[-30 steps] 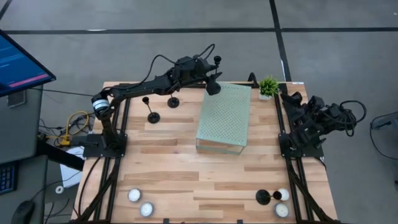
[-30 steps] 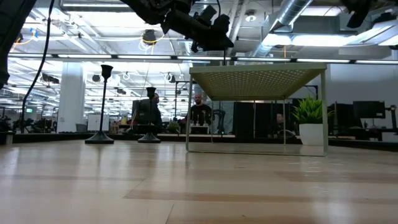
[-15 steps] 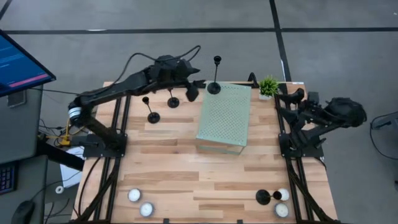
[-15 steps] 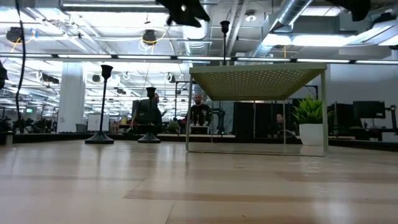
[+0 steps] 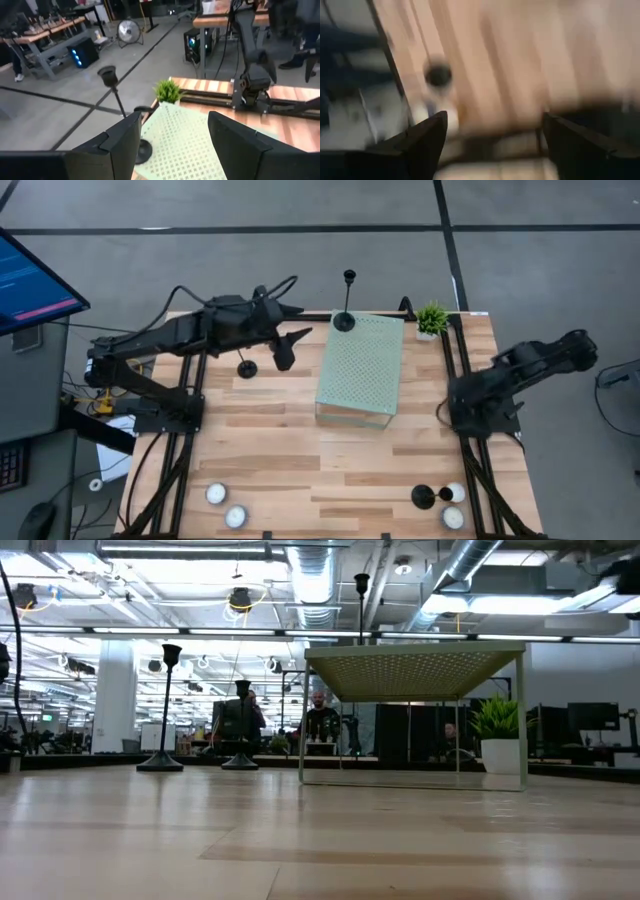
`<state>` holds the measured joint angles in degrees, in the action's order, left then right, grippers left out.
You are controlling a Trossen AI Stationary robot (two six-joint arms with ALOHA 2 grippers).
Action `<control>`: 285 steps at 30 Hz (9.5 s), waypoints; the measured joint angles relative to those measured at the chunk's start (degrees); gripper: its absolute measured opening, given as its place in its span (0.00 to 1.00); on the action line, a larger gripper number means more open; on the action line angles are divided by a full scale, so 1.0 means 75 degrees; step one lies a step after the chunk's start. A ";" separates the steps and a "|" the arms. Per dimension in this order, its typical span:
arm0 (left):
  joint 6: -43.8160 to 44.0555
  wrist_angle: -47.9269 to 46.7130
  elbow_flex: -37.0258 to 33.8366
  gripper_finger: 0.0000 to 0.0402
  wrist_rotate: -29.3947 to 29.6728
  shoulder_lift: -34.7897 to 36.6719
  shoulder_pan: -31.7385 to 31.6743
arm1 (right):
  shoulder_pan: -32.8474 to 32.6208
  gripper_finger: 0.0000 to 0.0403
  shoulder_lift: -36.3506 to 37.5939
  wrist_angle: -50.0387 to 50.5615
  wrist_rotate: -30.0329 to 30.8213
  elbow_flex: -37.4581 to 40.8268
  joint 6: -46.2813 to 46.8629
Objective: Pick & Place candle stick holders
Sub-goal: Put the black candle holder on the shelf and align it with the other black candle holder, then put the black candle holder on the shelf
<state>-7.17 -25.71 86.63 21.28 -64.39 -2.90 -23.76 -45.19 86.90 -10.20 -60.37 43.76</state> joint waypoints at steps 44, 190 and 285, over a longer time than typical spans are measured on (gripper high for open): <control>0.0479 0.0279 0.0000 0.58 0.0363 0.1227 0.1350 | -0.6190 0.78 -0.3179 -0.6305 0.3388 0.2120 0.2647; 0.0742 -0.0341 -0.0003 0.58 0.0732 0.1668 0.1348 | 0.8025 0.51 -0.4120 -0.4674 0.1160 -0.2254 -0.7119; 1.2279 -0.4938 -0.5897 0.58 0.5211 0.0036 0.1728 | 0.8022 0.74 -0.0713 -0.1414 0.1568 -0.4241 -0.5885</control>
<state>84.93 -62.74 42.41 60.36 -64.12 10.06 36.40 -50.54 76.29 1.56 -92.18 -0.38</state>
